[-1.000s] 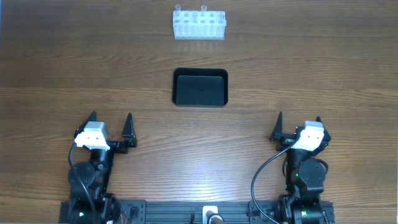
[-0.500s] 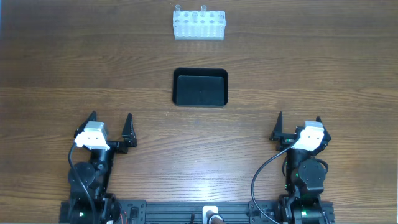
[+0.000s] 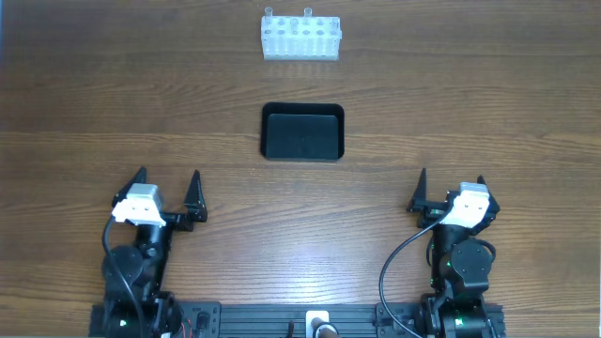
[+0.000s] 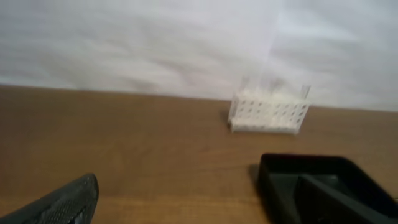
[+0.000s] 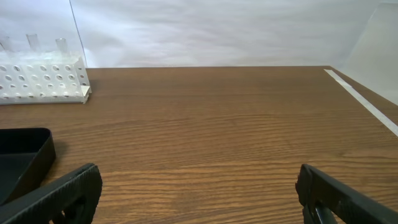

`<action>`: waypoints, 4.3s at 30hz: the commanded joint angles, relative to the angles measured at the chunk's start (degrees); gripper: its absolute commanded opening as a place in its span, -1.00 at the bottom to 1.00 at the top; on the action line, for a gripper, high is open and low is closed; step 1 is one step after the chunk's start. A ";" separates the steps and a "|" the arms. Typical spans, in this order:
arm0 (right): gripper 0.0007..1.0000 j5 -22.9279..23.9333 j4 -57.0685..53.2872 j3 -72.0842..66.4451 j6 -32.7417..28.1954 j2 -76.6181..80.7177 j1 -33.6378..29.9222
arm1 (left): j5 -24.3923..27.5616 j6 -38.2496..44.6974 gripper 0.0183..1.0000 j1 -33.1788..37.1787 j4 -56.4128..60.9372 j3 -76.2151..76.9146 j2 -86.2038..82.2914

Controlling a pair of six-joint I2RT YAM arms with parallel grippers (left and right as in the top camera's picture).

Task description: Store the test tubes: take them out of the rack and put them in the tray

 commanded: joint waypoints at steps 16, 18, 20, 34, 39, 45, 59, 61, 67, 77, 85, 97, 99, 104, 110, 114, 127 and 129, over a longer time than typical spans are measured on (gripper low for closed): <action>0.98 -0.83 0.04 -0.46 0.42 -0.61 -0.42 | 2.12 3.41 1.00 -6.45 17.59 38.12 66.29; 0.98 -0.83 0.04 -0.44 0.42 -0.61 -0.42 | -0.04 3.41 1.00 -8.35 14.84 44.74 72.98; 0.99 -0.83 0.07 -0.44 0.42 -0.61 -0.42 | -2.32 3.39 1.00 -10.29 11.56 52.19 80.02; 0.98 -0.83 0.04 -0.44 0.42 -0.61 -0.42 | -4.72 0.57 1.00 -13.33 -10.27 93.50 115.12; 0.99 -0.83 0.07 -0.44 0.42 -0.61 -0.42 | -5.40 0.57 1.00 -13.90 -11.91 100.13 121.57; 0.99 -0.83 0.04 -0.46 0.42 -0.61 -0.42 | -5.46 0.13 1.00 -14.05 -11.82 101.74 124.76; 0.98 -0.83 0.07 -0.44 0.42 -0.61 -0.42 | -7.34 0.15 0.82 -14.05 -5.73 101.85 129.46; 0.98 -0.83 0.07 -0.46 0.42 -0.61 -0.42 | -7.34 0.15 0.81 -14.05 -5.60 101.85 129.59; 0.99 -0.83 0.04 -0.46 0.42 -0.61 -0.42 | -7.34 0.17 0.69 -14.05 -4.50 101.85 129.92; 0.98 -0.83 0.04 -0.46 0.42 -0.61 -0.42 | -7.32 0.20 0.39 -14.80 -2.45 101.85 130.51; 0.99 -0.83 0.04 -0.46 0.42 -0.61 -0.42 | -7.32 0.17 0.29 -14.95 -1.70 101.92 131.05; 0.99 -0.83 0.04 -0.46 0.42 -0.61 -0.42 | -7.26 0.17 -0.09 -15.39 -1.70 104.43 133.17; 0.98 -0.83 0.07 -0.46 0.42 -0.61 -0.42 | -7.28 0.17 -0.21 -15.43 -1.73 104.43 133.17; 0.99 -0.83 0.04 -0.44 0.42 -0.61 -0.42 | -7.30 0.17 -0.38 -15.43 -1.70 104.43 133.17; 0.98 -0.83 0.04 -0.44 0.42 -0.61 -0.42 | -7.32 0.17 -0.50 -15.43 -1.68 104.43 133.17; 0.98 -0.83 0.04 -0.44 0.42 -0.61 -0.42 | -7.32 0.20 -0.59 -15.43 -1.68 104.43 133.17; 0.98 -0.83 0.04 -0.44 0.42 -0.61 -0.42 | -8.24 0.85 -0.78 -15.54 -1.73 104.43 130.09; 0.99 -0.83 0.07 -0.46 0.42 -0.61 -0.42 | -8.24 0.85 -0.77 -15.54 -1.75 104.43 128.91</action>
